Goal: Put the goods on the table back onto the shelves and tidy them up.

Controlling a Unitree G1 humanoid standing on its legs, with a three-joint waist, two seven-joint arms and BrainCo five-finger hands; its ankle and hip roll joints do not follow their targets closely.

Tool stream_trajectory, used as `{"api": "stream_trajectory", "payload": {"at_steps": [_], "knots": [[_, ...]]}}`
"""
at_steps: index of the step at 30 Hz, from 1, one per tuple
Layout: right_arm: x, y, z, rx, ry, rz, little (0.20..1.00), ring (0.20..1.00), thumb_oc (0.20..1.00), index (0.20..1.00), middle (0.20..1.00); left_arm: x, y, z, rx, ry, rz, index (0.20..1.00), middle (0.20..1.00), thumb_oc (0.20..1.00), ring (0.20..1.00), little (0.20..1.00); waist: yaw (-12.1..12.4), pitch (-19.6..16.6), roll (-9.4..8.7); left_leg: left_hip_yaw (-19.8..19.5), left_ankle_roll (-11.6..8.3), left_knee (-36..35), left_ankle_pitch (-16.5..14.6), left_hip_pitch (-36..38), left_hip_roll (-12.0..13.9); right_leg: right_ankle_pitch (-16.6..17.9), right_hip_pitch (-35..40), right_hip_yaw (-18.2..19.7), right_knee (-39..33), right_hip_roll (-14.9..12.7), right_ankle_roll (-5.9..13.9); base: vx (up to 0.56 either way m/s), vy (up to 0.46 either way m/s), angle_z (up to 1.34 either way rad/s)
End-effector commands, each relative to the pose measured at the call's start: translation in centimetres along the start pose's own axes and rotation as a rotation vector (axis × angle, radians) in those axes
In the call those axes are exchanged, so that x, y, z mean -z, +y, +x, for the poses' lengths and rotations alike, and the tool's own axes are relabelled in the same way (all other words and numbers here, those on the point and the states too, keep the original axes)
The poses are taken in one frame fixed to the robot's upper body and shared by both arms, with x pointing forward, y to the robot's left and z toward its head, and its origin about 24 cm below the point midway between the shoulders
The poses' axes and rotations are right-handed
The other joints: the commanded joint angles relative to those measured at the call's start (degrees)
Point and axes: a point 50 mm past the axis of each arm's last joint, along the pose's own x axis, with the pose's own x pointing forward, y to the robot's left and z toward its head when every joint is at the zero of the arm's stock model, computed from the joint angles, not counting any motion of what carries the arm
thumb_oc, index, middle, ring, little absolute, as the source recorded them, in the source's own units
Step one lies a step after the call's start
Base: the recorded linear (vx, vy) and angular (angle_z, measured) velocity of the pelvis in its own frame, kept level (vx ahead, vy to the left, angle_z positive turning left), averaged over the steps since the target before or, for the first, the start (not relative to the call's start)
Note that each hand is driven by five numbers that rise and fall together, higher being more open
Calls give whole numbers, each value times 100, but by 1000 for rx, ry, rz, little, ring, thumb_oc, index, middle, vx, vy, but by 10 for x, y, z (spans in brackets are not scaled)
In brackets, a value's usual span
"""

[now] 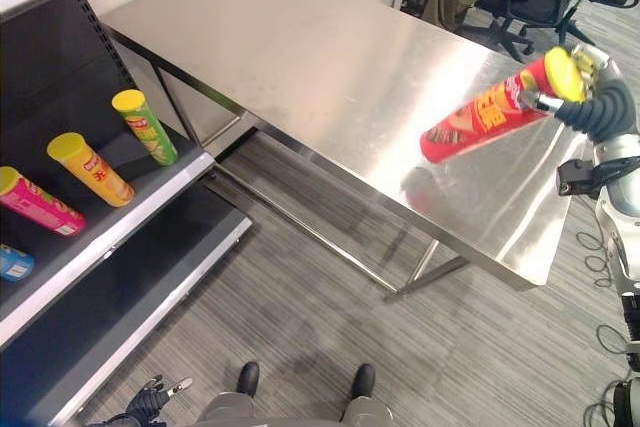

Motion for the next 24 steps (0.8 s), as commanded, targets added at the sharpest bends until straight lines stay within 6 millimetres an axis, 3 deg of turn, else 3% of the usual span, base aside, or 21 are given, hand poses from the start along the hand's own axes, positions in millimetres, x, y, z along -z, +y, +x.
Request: {"api": "stream_trajectory", "payload": {"at_steps": [1, 6, 10, 11, 15, 16, 17, 18, 20, 23, 24], "knots": [[-63, -27, 11, 143, -331, 113, 200, 200, 200, 200, 200, -17, 18, 4, -47, -62, 13, 1000, 1000, 1000, 1000, 1000, 264, -153, -165, 32, -36, 49, -379, -142, 121, -922, 451, -495, 491, -182, 217, -17, -83, 24], [-89, -16, 13, 67, -470, 266, 200, 200, 200, 200, 200, -21, 20, 4, -45, -77, -1, 1000, 1000, 1000, 1000, 1000, 446, -218, -117, -324, -135, 53, -216, -316, 150, -1024, 566, -625, 505, -129, 154, -38, -118, 42], [-102, -4, 17, -28, -512, 313, 200, 200, 200, 200, 200, -31, 22, 6, -45, -102, -1, 1000, 1000, 1000, 1000, 1000, 590, -121, -112, -577, -314, 79, 20, -541, 284, -1334, 532, -490, 510, 148, -64, -108, -189, 26], [-111, -1, 18, -71, -553, 336, 200, 200, 200, 200, 200, -33, 21, 7, -43, -108, -17, 1000, 1000, 1000, 1000, 1000, 700, -90, -91, -776, -455, 53, 158, -658, 352, -1466, 617, -586, 420, 356, -197, -113, -315, 48], [-127, 2, 22, -119, -609, 368, 200, 200, 200, 200, 200, -26, 17, 6, -33, -92, -25, 1000, 1000, 1000, 1000, 1000, 873, 37, 17, -965, -616, 65, 509, -940, 306, -1567, 770, -967, 226, 581, -367, -94, -196, 67], [-130, 2, 22, -124, -623, 377, 200, 200, 200, 200, 200, -24, 16, 6, -34, -86, -27, 1000, 1000, 1000, 1000, 1000, 904, 71, 12, -860, -635, 81, 569, -1013, 287, -1550, 765, -1038, 190, 585, -370, -125, -137, 90], [-132, 6, 23, -137, -633, 388, 200, 200, 200, 200, 200, -16, 14, 4, -39, -61, -58, 1000, 1000, 1000, 1000, 1000, 911, 58, -41, -381, -639, 131, 466, -977, 405, -1629, 782, -1111, 121, 569, -389, -156, -41, 90], [-132, 6, 23, -136, -633, 388, 200, 200, 200, 200, 200, -16, 15, 4, -39, -61, -58, 1000, 1000, 1000, 1000, 1000, 936, 84, -17, -369, -601, 175, 556, -1032, 370, -1502, 725, -1184, 149, 528, -385, -64, -66, 82], [-132, 10, 23, -148, -629, 391, 200, 200, 200, 200, 200, -8, 15, 2, -47, -40, -78, 1000, 1000, 1000, 1000, 1000, 934, 62, -53, -57, -588, 313, 343, -870, 561, -1544, 675, -1206, 200, 463, -395, -87, 23, 45], [-128, 18, 21, -193, -605, 370, 200, 200, 200, 200, 200, 2, 15, -1, -52, -9, -89, 1000, 1000, 1000, 1000, 1000, 857, -22, -31, 257, -537, 578, 228, -550, 999, -1459, 501, -1437, 343, 248, -412, -178, 174, 34], [-124, 24, 19, -234, -586, 357, 200, 200, 200, 200, 200, 4, 15, -1, -55, -7, -97, 1000, 1000, 1000, 1000, 1000, 716, -88, 13, 479, -581, 697, 342, -251, 1334, -1360, 355, -1613, 457, 74, -380, -176, 237, 56]]}}
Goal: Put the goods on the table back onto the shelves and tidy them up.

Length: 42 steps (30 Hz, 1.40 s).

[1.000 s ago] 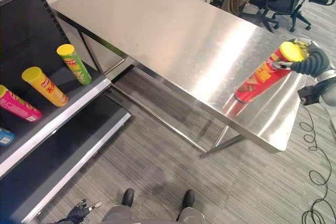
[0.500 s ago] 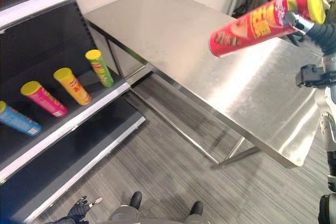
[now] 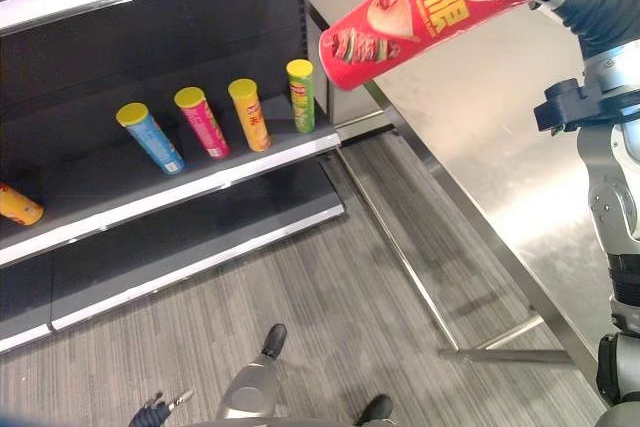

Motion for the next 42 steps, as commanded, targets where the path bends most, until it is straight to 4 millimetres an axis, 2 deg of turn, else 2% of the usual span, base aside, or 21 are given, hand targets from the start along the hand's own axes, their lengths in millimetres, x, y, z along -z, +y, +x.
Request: {"api": "stream_trajectory", "payload": {"at_steps": [1, 5, 8, 9, 12, 13, 15, 18, 20, 21, 23, 26, 29, 30, 31, 33, 36, 37, 38, 39, 42], "knots": [[-32, 5, 12, -46, -163, 14, 200, 200, 200, 200, 200, -37, 11, 7, -21, -118, 6, 1000, 1000, 1000, 1000, 1000, -169, -232, -408, 104, -496, 544, 230, 643, 883, -805, -388, 37, 280, -199, -168, -218, 288, 48], [-18, 12, 4, -85, -91, 24, 200, 200, 200, 200, 200, -34, 13, 6, -20, -115, 17, 1000, 1000, 1000, 1000, 1000, -425, -351, -277, 98, -678, 682, 391, 1117, 1082, -537, -713, -168, 530, -609, -12, -191, 294, 60], [-10, 14, -9, -92, -48, 55, 200, 200, 200, 200, 200, -27, 10, 4, 11, -92, 56, 1000, 1000, 1000, 1000, 1000, -598, -512, -140, 434, -513, 229, -257, 1244, 819, -142, -833, -279, 547, -911, 261, -151, 302, 58], [-10, 14, -9, -91, -47, 55, 200, 200, 200, 200, 200, -27, 10, 4, 11, -92, 57, 1000, 1000, 1000, 1000, 1000, -590, -514, -146, 440, -509, 231, -260, 1245, 812, -137, -836, -273, 547, -918, 266, -164, 394, 60], [4, 23, -21, -108, 23, 58, 200, 200, 200, 200, 200, -30, 11, 5, 24, -100, 115, 1000, 1000, 1000, 1000, 1000, -583, -508, -125, 519, -162, -143, -793, 1333, 92, 386, -1053, -139, 583, -1435, 610, -238, 438, 54], [4, 29, -23, -132, 22, 65, 200, 200, 200, 200, 200, -36, 14, 5, 11, -117, 136, 1000, 1000, 1000, 1000, 1000, -636, -421, -170, 461, -45, -132, -848, 1295, -104, 426, -1192, 278, 810, -1548, 653, -296, 377, 3], [3, 38, -24, -205, 39, 51, 200, 200, 200, 200, 200, -42, 19, 6, -2, -139, 132, 1000, 1000, 1000, 1000, 1000, -752, -274, -245, 324, 98, -52, -737, 1149, -321, 520, -1482, 1281, 999, -1360, 624, -251, 261, 27], [1, 44, -27, -285, 53, 16, 200, 200, 200, 200, 200, -45, 25, 6, -15, -148, 129, 1000, 1000, 1000, 1000, 1000, -777, -186, -251, 39, 258, 232, -662, 852, -571, -85, -1413, 2243, 1281, -738, 511, -134, 155, 28], [-3, 47, -27, -342, 56, -53, 200, 200, 200, 200, 200, -49, 26, 6, -17, -152, 129, 1000, 1000, 1000, 1000, 1000, -783, -177, -295, -157, 315, 418, -611, 641, -701, -510, -1279, 2496, 1528, -295, 344, -87, 56, 48], [-4, 47, -27, -342, 56, -53, 200, 200, 200, 200, 200, -49, 26, 6, -17, -153, 129, 1000, 1000, 1000, 1000, 1000, -790, -194, -296, -165, 317, 422, -600, 611, -705, -495, -1298, 2489, 1518, -298, 344, -75, -17, 69], [-13, 55, -22, -427, 23, -197, 200, 200, 200, 200, 200, -49, 21, 6, -9, -158, 108, 1000, 1000, 1000, 1000, 1000, -669, -140, -488, -367, 301, 603, -616, 397, -901, -766, -894, 2452, 1029, 162, 78, -68, -91, 74], [-13, 69, -20, -494, 13, -184, 200, 200, 200, 200, 200, -50, 14, 7, -3, -165, 62, 1000, 1000, 1000, 1000, 1000, -646, -98, -600, -501, 238, 849, -672, 278, -997, -632, -902, 2599, 775, 280, 3, 44, -51, 52], [-11, 74, -19, -523, 22, -203, 200, 200, 200, 200, 200, -51, 7, 7, 17, -172, 42, 1000, 1000, 1000, 1000, 1000, -682, 69, -553, -332, 119, 1378, -769, 20, -879, -680, -743, 2323, 647, 213, -65, -17, 38, 67], [-7, 78, -19, -545, 43, -231, 200, 200, 200, 200, 200, -48, 6, 6, 16, -164, 26, 1000, 1000, 1000, 1000, 1000, -708, 106, -513, 29, 32, 1425, -669, -85, -487, -702, -677, 2156, 598, 123, -44, -64, 128, 106], [-7, 78, -19, -546, 42, -231, 200, 200, 200, 200, 200, -47, 6, 6, 16, -163, 24, 1000, 1000, 1000, 1000, 1000, -711, 111, -505, 34, 27, 1426, -675, -74, -478, -702, -669, 2161, 595, 131, -47, -50, 188, 81], [-2, 82, -19, -571, 65, -264, 200, 200, 200, 200, 200, -41, 10, 6, 3, -136, 26, 1000, 1000, 1000, 1000, 1000, -730, 80, -499, 196, -55, 1234, -486, -62, 12, -694, -647, 2071, 545, 7, 12, -30, 180, 57], [4, 83, -20, -564, 81, -264, 200, 200, 200, 200, 200, -37, 19, 5, -28, -121, 59, 1000, 1000, 1000, 1000, 1000, -738, 22, -480, -123, -189, 899, -108, -78, 546, -694, -710, 2079, 549, -208, 147, -12, 243, 24], [5, 83, -20, -564, 81, -264, 200, 200, 200, 200, 200, -37, 19, 5, -28, -121, 59, 1000, 1000, 1000, 1000, 1000, -739, 23, -479, -123, -189, 897, -107, -77, 547, -694, -709, 2078, 549, -208, 146, 41, 504, 19], [9, 78, -23, -535, 109, -292, 200, 200, 200, 200, 200, -38, 19, 4, -29, -131, 72, 1000, 1000, 1000, 1000, 1000, -809, -115, -313, -458, -360, 437, -127, 186, 716, -579, -749, 2059, 532, -497, 346, 32, 412, 20], [9, 78, -23, -535, 110, -292, 200, 200, 200, 200, 200, -38, 19, 4, -29, -131, 73, 1000, 1000, 1000, 1000, 1000, -806, -113, -312, -460, -360, 429, -125, 194, 717, -578, -739, 2054, 528, -496, 347, 59, 591, 37], [21, 73, -33, -488, 165, -297, 200, 200, 200, 200, 200, -30, 21, 3, -25, -105, 108, 1000, 1000, 1000, 1000, 1000, -815, -248, -278, -364, -277, 433, -489, 341, 237, -89, -736, 2028, 508, -1082, 624, 29, 426, 22]]}}
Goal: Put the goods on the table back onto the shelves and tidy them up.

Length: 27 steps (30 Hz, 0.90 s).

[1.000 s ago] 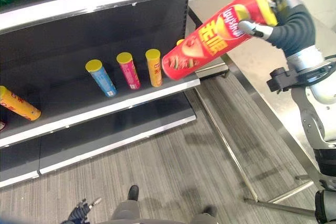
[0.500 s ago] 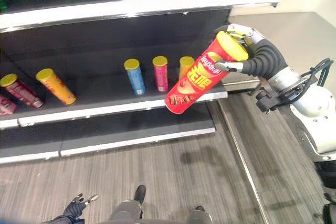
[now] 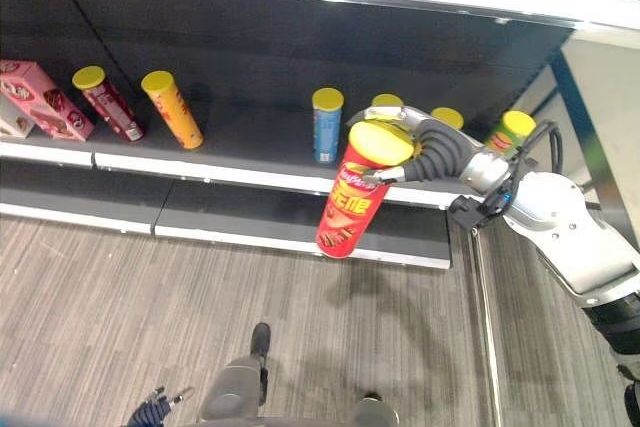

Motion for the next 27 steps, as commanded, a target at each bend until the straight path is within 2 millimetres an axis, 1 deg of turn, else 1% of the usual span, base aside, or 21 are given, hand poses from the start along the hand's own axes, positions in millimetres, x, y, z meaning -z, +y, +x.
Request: {"api": "stream_trajectory", "payload": {"at_steps": [1, 3, 4, 6, 7, 8, 10, 11, 13, 14, 15, 16, 17, 18, 19, 20, 21, 22, 23, 24, 27], "knots": [[-20, -19, -1, 91, -79, -90, 200, 200, 200, 200, 200, 8, 14, -5, -26, 7, 75, 1000, 1000, 1000, 1000, 1000, 41, -443, 184, -398, -509, -492, -778, 753, 743, 917, -587, 53, -675, -543, 326, -13, 444, -1], [-15, -14, 0, 93, -63, -89, 200, 200, 200, 200, 200, 11, 20, -6, -45, 23, 90, 1000, 1000, 1000, 1000, 1000, 52, -410, 166, -273, -373, -444, -929, 828, 463, 1304, -757, 137, -515, -843, 374, -64, 425, -8], [-13, -11, 3, 89, -56, -103, 200, 200, 200, 200, 200, 11, 27, -7, -68, 30, 83, 1000, 1000, 1000, 1000, 1000, 80, -359, 176, -137, -266, -442, -990, 891, 271, 1492, -895, 70, -336, -1027, 313, -69, 349, -13], [-14, -11, 4, 89, -57, -103, 200, 200, 200, 200, 200, 11, 27, -7, -69, 30, 82, 1000, 1000, 1000, 1000, 1000, 78, -357, 170, -131, -263, -440, -991, 892, 264, 1488, -904, 81, -326, -1035, 315, -40, 203, -21], [-14, -10, 7, 94, -69, -101, 200, 200, 200, 200, 200, 12, 33, -8, -89, 34, 76, 1000, 1000, 1000, 1000, 1000, 105, -332, 208, -62, -193, -385, -1031, 869, 187, 1300, -901, -43, -167, -985, 202, -39, 249, -16], [-14, -10, 10, 95, -72, -102, 200, 200, 200, 200, 200, 13, 36, -7, -101, 44, 67, 1000, 1000, 1000, 1000, 1000, 106, -286, 217, -65, -164, -369, -1019, 875, 166, 1141, -940, 96, -38, -753, 129, -41, 302, -19], [-17, -11, 15, 91, -91, -96, 200, 200, 200, 200, 200, 15, 40, -7, -123, 66, 52, 1000, 1000, 1000, 1000, 1000, 107, -265, 195, -101, -115, -385, -951, 843, 108, 791, -1021, 284, -7, -272, 61, 11, 139, -8], [-23, -11, 22, 79, -120, -95, 200, 200, 200, 200, 200, 16, 41, -6, -132, 76, 41, 1000, 1000, 1000, 1000, 1000, 125, -242, 113, -110, -67, -420, -894, 828, 30, 551, -1118, 291, -133, 295, -96, 29, 65, 10], [-23, -11, 23, 77, -122, -95, 200, 200, 200, 200, 200, 16, 40, -6, -132, 77, 39, 1000, 1000, 1000, 1000, 1000, 117, -242, 123, -108, -74, -420, -902, 832, 43, 543, -1118, 292, -129, 307, -102, 0, 9, 12], [-28, -13, 32, 75, -152, -89, 200, 200, 200, 200, 200, 12, 38, -4, -132, 70, 19, 1000, 1000, 1000, 1000, 1000, 143, -167, 19, -105, -27, -408, -879, 783, -60, 516, -1273, 208, -365, 763, -240, 21, -49, -1], [-32, -17, 34, 70, -161, -115, 200, 200, 200, 200, 200, 11, 38, -4, -136, 66, 13, 1000, 1000, 1000, 1000, 1000, 176, -138, 3, -175, -31, -269, -953, 749, -101, 440, -1135, 324, -526, 865, -273, 59, -72, -16], [-33, -15, 37, 44, -159, -127, 200, 200, 200, 200, 200, 6, 34, -2, -121, 46, 12, 1000, 1000, 1000, 1000, 1000, 166, -83, -72, -195, -52, -166, -979, 736, -141, 453, -1159, 481, -540, 1012, -359, 81, -60, -9], [-33, -15, 37, 44, -159, -127, 200, 200, 200, 200, 200, 7, 34, -2, -121, 46, 12, 1000, 1000, 1000, 1000, 1000, 163, -87, -73, -197, -51, -165, -978, 732, -142, 454, -1163, 480, -540, 1011, -359, 138, -69, 7], [-38, -15, 42, 57, -187, -98, 200, 200, 200, 200, 200, 1, 31, 0, -121, 21, -25, 1000, 1000, 1000, 1000, 1000, 232, -48, -131, -242, -161, 195, -1137, 702, -150, 473, -1002, 442, -616, 1002, -405, 150, -85, 16], [-39, -15, 44, 56, -197, -85, 200, 200, 200, 200, 200, -2, 26, 1, -106, 10, -32, 1000, 1000, 1000, 1000, 1000, 262, -11, -126, -259, -202, 389, -1179, 669, -125, 439, -926, 408, -662, 1041, -459, 200, -131, 26], [-39, -15, 44, 57, -198, -76, 200, 200, 200, 200, 200, -2, 23, 1, -95, 6, -40, 1000, 1000, 1000, 1000, 1000, 270, 1, -111, -255, -250, 588, -1264, 645, -66, 404, -759, 312, -792, 1083, -475, 150, -110, 18], [-39, -16, 46, 55, -198, -74, 200, 200, 200, 200, 200, -2, 20, 1, -87, 5, -46, 1000, 1000, 1000, 1000, 1000, 281, 12, -99, -241, -291, 747, -1274, 618, -11, 395, -595, 247, -931, 1118, -495, 170, -43, 32], [-36, -14, 47, 44, -177, -73, 200, 200, 200, 200, 200, -1, 16, -1, -77, 3, -61, 1000, 1000, 1000, 1000, 1000, 307, 27, -40, -183, -344, 856, -1183, 540, 162, 330, -362, 132, -1073, 1123, -479, 150, 49, 46], [-36, -13, 48, 41, -175, -72, 200, 200, 200, 200, 200, 0, 16, -1, -75, 6, -60, 1000, 1000, 1000, 1000, 1000, 319, 19, -10, -189, -366, 761, -1108, 534, 255, 314, -330, 134, -1082, 1106, -461, 101, 72, 50], [-36, -13, 48, 40, -175, -72, 200, 200, 200, 200, 200, 1, 16, -1, -75, 6, -60, 1000, 1000, 1000, 1000, 1000, 320, 19, -10, -186, -368, 749, -1103, 541, 257, 314, -329, 137, -1082, 1107, -462, 53, 96, 46], [-36, -11, 51, 32, -179, -69, 200, 200, 200, 200, 200, 4, 21, -3, -90, 13, -49, 1000, 1000, 1000, 1000, 1000, 318, -65, -15, -275, -451, 175, -722, 461, 706, 267, -419, 177, -1042, 949, -360, 60, 186, 18]]}}
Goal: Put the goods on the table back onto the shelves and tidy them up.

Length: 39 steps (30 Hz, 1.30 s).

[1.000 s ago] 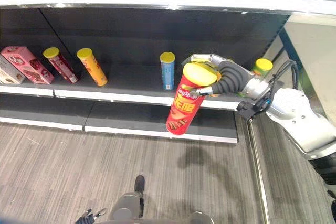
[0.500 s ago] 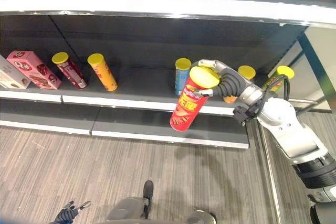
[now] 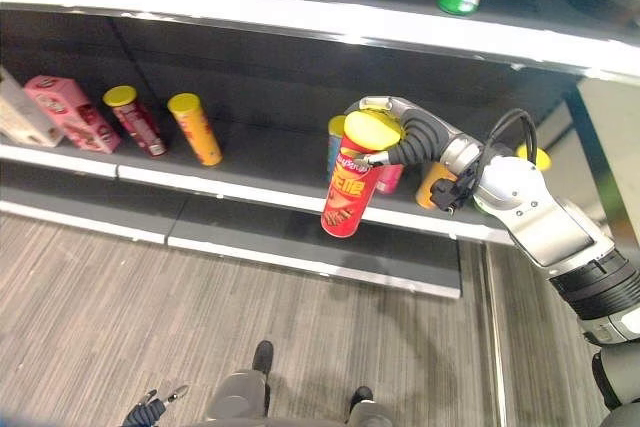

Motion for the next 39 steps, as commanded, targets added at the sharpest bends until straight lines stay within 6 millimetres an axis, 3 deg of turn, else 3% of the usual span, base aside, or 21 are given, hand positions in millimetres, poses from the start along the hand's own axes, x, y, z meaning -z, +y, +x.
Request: {"api": "stream_trajectory", "payload": {"at_steps": [1, 2, 4, 7, 8, 11, 13, 14, 15, 17, 21, 22, 24, 28, 32, 36, 39], "knots": [[-30, -11, 13, 50, -156, -3, 200, 200, 200, 200, 200, -11, 30, -1, -80, -49, 19, 1000, 1000, 1000, 1000, 1000, 93, -109, -377, -202, -276, 258, -570, -96, 543, 140, -432, 297, -331, -44, 53, 53, 159, 2], [-30, -11, 13, 50, -156, -3, 200, 200, 200, 200, 200, -11, 30, -1, -80, -49, 19, 1000, 1000, 1000, 1000, 1000, 93, -112, -376, -199, -281, 217, -551, -76, 551, 133, -433, 297, -325, -40, 49, 64, 186, 1], [-20, -15, 7, 94, -117, -3, 200, 200, 200, 200, 200, -6, 32, -2, -86, -25, 57, 1000, 1000, 1000, 1000, 1000, 41, -207, -354, -341, -374, -374, -181, -253, 938, 56, -385, 355, -360, -277, 186, 149, 379, 7], [-14, -16, -2, 129, -87, -12, 200, 200, 200, 200, 200, -5, 30, -2, -74, -23, 94, 1000, 1000, 1000, 1000, 1000, 20, -296, -162, -723, -549, -520, -61, -267, 1019, 124, -296, 418, -371, -543, 353, 138, 504, 1], [-8, -14, -8, 148, -55, -12, 200, 200, 200, 200, 200, -3, 28, -1, -63, -9, 124, 1000, 1000, 1000, 1000, 1000, -73, -410, -32, -589, -577, -488, -268, -134, 936, 315, -303, 368, -339, -843, 519, 90, 675, 1], [2, -8, -14, 164, -16, 2, 200, 200, 200, 200, 200, -8, 31, -1, -61, -23, 167, 1000, 1000, 1000, 1000, 1000, -83, -398, -78, -501, -407, -243, -591, -94, 574, 679, -393, 470, -241, -1298, 698, 18, 361, 4], [4, -5, -14, 163, -7, 4, 200, 200, 200, 200, 200, -11, 33, 0, -62, -29, 180, 1000, 1000, 1000, 1000, 1000, -83, -387, -114, -442, -301, -134, -731, -67, 425, 837, -509, 602, -126, -1449, 724, -10, 339, -10], [6, 2, -11, 151, -3, 20, 200, 200, 200, 200, 200, -13, 42, 0, -91, -22, 200, 1000, 1000, 1000, 1000, 1000, -90, -323, -153, -259, -151, 68, -902, -22, 141, 1279, -811, 792, 228, -1716, 729, -55, 364, -19], [5, 5, -9, 147, -11, 27, 200, 200, 200, 200, 200, -14, 46, 0, -106, -20, 196, 1000, 1000, 1000, 1000, 1000, -99, -266, -144, -188, -112, 121, -921, 2, 82, 1393, -943, 815, 389, -1768, 653, -84, 456, -26], [2, 5, -6, 156, -33, 43, 200, 200, 200, 200, 200, -18, 53, 0, -134, -25, 189, 1000, 1000, 1000, 1000, 1000, -116, -212, -86, -57, -48, 156, -954, 14, 69, 1209, -1079, 657, 578, -1672, 511, -51, 229, -30], [2, 5, -6, 156, -33, 43, 200, 200, 200, 200, 200, -18, 53, 0, -134, -25, 189, 1000, 1000, 1000, 1000, 1000, -118, -210, -82, -61, -52, 161, -959, 13, 76, 1200, -1080, 655, 588, -1666, 507, -8, 39, 3], [-4, 0, 2, 178, -77, 63, 200, 200, 200, 200, 200, -22, 63, 0, -177, -36, 150, 1000, 1000, 1000, 1000, 1000, -86, -29, -166, 21, 1, 251, -965, -90, -1, 721, -1271, 535, 133, -866, 438, 10, 71, -10], [-5, -2, 2, 177, -71, 40, 200, 200, 200, 200, 200, -24, 59, 1, -158, -44, 145, 1000, 1000, 1000, 1000, 1000, -103, 55, -235, -18, -21, 368, -990, -110, -54, 709, -1328, 881, 125, -691, 423, 63, 11, -40], [-14, 0, 6, 189, -108, 1, 200, 200, 200, 200, 200, -25, 50, 1, -140, -62, 124, 1000, 1000, 1000, 1000, 1000, -93, 87, -340, -50, -54, 440, -998, -217, 1, 766, -1216, 804, -82, -712, 391, 70, -69, -6], [-20, 3, 13, 200, -117, -95, 200, 200, 200, 200, 200, -25, 42, 2, -125, -69, 121, 1000, 1000, 1000, 1000, 1000, -52, 148, -321, -174, -58, 484, -997, -322, 56, 692, -1190, 737, -51, -719, 380, 11, -54, 6], [-28, -3, 30, 286, -148, -215, 200, 200, 200, 200, 200, -31, 43, 4, -153, -75, 130, 1000, 1000, 1000, 1000, 1000, 66, 360, -253, -300, -72, 643, -1012, -586, 16, 603, -1353, 693, 137, -778, 381, -63, -32, 16], [-37, -20, 40, 381, -155, -366, 200, 200, 200, 200, 200, -41, 44, 7, -180, -92, 137, 1000, 1000, 1000, 1000, 1000, 184, 581, -153, -427, -70, 837, -1018, -858, -76, 547, -1571, 652, 399, -879, 379, -96, -12, 9]]}}
